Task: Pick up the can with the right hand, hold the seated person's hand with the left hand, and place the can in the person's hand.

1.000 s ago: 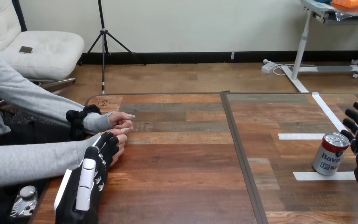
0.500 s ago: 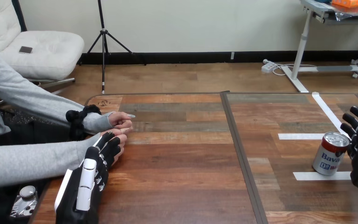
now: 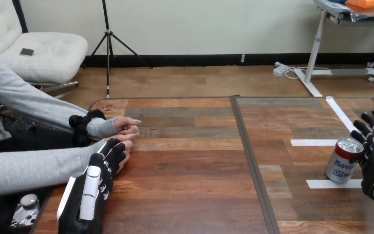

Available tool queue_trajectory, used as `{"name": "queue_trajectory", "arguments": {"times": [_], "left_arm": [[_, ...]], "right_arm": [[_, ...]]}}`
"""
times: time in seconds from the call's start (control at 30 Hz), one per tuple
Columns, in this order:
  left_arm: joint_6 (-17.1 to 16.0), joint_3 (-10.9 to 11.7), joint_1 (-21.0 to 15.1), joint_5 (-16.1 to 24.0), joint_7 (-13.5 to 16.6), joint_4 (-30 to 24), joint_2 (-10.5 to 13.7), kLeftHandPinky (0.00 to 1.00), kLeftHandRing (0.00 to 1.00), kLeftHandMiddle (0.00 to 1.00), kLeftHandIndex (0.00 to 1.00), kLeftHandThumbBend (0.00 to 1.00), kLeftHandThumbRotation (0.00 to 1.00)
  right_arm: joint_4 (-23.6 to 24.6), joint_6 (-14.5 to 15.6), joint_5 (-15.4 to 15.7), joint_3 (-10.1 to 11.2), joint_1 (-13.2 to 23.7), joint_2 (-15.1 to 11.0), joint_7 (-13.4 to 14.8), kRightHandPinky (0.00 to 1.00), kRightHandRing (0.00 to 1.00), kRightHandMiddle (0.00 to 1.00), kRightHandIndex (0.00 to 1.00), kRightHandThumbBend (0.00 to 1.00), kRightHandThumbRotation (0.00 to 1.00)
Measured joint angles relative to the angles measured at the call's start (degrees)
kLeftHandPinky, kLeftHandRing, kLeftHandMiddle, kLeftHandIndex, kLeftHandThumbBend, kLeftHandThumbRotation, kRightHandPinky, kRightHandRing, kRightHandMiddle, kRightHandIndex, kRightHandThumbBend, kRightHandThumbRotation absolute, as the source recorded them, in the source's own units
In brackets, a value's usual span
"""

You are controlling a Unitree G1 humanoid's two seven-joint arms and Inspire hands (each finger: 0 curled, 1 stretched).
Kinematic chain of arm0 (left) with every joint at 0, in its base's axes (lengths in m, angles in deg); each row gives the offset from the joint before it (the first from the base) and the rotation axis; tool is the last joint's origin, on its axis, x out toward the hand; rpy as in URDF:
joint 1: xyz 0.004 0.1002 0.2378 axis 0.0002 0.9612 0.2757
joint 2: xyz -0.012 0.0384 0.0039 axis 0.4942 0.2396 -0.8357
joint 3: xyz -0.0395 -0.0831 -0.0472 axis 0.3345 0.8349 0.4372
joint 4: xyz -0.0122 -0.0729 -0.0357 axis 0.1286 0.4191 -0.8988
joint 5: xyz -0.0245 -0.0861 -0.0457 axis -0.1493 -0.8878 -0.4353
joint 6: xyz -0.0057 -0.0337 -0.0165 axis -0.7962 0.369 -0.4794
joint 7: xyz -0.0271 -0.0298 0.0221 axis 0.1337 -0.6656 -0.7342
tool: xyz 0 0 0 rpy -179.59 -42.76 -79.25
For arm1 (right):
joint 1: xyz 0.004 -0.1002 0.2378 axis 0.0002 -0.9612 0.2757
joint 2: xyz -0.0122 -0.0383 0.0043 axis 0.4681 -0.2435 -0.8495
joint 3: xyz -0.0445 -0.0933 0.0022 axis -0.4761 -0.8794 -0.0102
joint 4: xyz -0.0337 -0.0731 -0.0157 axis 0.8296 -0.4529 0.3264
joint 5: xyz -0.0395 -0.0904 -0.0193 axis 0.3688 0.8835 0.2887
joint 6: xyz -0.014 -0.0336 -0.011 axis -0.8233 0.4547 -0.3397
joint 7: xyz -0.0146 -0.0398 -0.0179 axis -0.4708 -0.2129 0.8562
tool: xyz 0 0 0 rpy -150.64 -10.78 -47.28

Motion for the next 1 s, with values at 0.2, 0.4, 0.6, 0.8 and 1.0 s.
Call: {"name": "queue_trajectory", "arguments": {"times": [0.2,0.4,0.6,0.8,1.0], "left_arm": [[0.00,0.02,0.00,0.01,0.01,0.00,0.00,0.96,0.91,0.90,0.90,0.59,1.00],[0.00,0.02,0.00,0.01,-0.01,-0.01,0.01,0.96,0.91,0.89,0.90,0.59,1.00],[0.00,0.02,0.00,0.01,-0.06,-0.01,0.04,0.96,0.91,0.90,0.90,0.60,1.00],[0.00,0.01,0.01,0.01,-0.09,-0.02,0.12,0.96,0.92,0.90,0.90,0.60,1.00],[0.00,0.01,0.01,0.00,-0.15,-0.03,0.16,0.96,0.92,0.90,0.90,0.59,1.00]], "right_arm": [[-0.04,0.32,0.03,-0.03,0.00,0.43,-0.25,0.99,0.96,0.93,0.94,0.92,0.86],[-0.06,0.32,0.84,-0.33,-0.01,0.92,-0.25,0.99,0.95,0.93,0.94,0.93,0.86],[-0.07,0.32,2.44,-1.01,-0.01,1.07,-0.11,0.97,0.94,0.92,0.93,0.94,0.87],[-0.07,0.32,3.34,-1.56,-0.01,1.14,-0.11,0.97,0.94,0.92,0.92,0.91,0.83],[-0.08,0.32,3.60,-1.51,-0.02,1.23,-0.42,0.96,0.94,0.92,0.91,0.88,0.76]]}}
